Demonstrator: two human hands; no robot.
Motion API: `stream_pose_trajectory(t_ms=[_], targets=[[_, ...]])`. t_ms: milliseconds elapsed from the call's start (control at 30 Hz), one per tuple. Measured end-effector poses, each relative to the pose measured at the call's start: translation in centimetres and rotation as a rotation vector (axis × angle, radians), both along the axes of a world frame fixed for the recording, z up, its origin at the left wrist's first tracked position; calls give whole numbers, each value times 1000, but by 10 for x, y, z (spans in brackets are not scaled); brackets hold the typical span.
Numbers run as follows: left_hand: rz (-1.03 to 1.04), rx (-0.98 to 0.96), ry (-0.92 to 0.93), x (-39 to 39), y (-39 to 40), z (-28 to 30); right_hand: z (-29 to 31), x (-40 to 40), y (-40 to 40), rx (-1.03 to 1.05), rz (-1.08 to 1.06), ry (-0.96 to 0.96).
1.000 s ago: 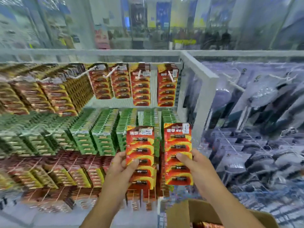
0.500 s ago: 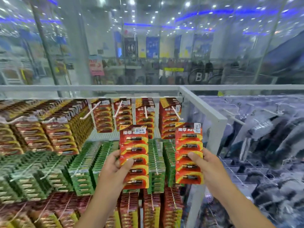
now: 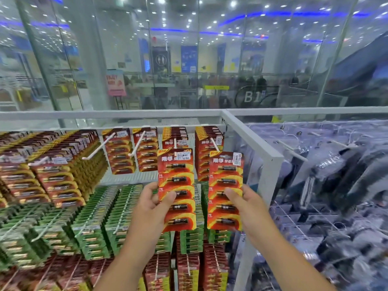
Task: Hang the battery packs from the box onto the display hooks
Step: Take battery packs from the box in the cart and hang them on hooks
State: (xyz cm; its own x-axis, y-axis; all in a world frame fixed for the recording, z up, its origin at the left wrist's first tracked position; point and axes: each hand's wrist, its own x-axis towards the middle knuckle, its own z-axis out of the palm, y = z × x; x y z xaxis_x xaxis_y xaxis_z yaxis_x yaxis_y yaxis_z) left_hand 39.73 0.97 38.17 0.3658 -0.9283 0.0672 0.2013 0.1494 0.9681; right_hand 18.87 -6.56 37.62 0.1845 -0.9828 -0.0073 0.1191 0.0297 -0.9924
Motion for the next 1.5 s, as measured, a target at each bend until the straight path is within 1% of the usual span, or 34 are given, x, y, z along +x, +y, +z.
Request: stream_pose_trajectory(t_ms=[200,433,600,800,900,1000,1100,1200,1367,1433,1500], targets=[[38,28,27,-3,-10,-7,0,6,2,0,-20,-7],[55,30,5,3,-25,-11,4,11,-2,4,-29,11],[65,13,1,5,-37,-16,-2,19,-18,19,-99,-7],[157,47,-175,17,-72,-27,-7,45,-54,16,-177,-45],[180,91,-244,28,-98,-29,-9,54,-77,8,-221,-68],[182,111,-356,39,-120,-28,-6,64,-98,-6,-240,-92],[209,113,-400,48,-139,-27,-5,72,-118,2,-261,-74],[223,164,-454,55,-149,-29,-10,73,-131,-6,-288,-52],[258,203,-483,58,-147,-33,-22,72,-134,-51,-312,-43],[260,210,-483,62,-142,-38,-27,72,-133,-46,-336,-3],[253,213,-494,65,-132,-44,-34,72,-130,-25,-363,84]])
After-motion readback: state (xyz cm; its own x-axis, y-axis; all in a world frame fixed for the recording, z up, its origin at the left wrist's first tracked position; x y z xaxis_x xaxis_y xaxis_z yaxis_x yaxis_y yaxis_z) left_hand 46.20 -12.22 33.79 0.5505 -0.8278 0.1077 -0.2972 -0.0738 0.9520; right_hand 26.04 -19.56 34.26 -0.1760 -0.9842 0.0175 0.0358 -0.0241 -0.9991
